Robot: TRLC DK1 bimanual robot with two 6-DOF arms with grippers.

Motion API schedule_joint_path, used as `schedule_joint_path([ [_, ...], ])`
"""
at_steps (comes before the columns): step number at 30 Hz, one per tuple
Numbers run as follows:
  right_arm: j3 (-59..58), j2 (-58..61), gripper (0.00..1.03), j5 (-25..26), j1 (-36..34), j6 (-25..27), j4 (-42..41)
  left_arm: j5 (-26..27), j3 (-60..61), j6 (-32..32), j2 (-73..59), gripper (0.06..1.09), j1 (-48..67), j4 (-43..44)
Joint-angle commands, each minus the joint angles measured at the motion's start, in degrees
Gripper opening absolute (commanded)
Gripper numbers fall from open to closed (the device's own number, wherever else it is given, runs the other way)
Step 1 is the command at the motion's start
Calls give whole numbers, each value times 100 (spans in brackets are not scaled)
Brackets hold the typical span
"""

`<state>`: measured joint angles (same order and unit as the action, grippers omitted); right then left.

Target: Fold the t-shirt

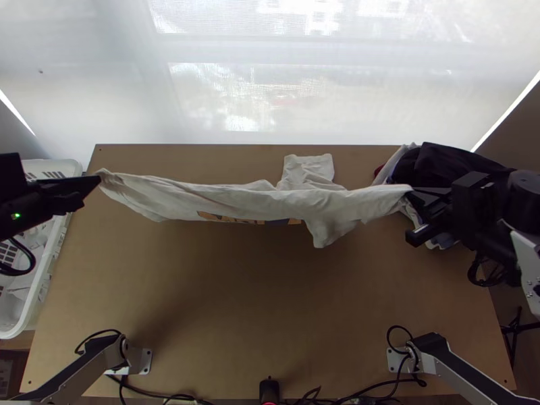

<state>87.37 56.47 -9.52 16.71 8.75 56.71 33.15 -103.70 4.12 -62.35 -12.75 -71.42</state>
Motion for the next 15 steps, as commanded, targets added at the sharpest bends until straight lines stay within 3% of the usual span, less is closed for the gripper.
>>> schedule_joint_path([
  [1,1317,163,3,398,-36,-49,-55,-36,-1574,98,-181,9,-368,251],
  [7,2047,189,3,671,-27,4,-248,-370,-2436,98,-93,9,-746,673],
  [15,2926,180,3,952,-36,320,-740,-458,-2321,1,654,9,-2056,1947],
])
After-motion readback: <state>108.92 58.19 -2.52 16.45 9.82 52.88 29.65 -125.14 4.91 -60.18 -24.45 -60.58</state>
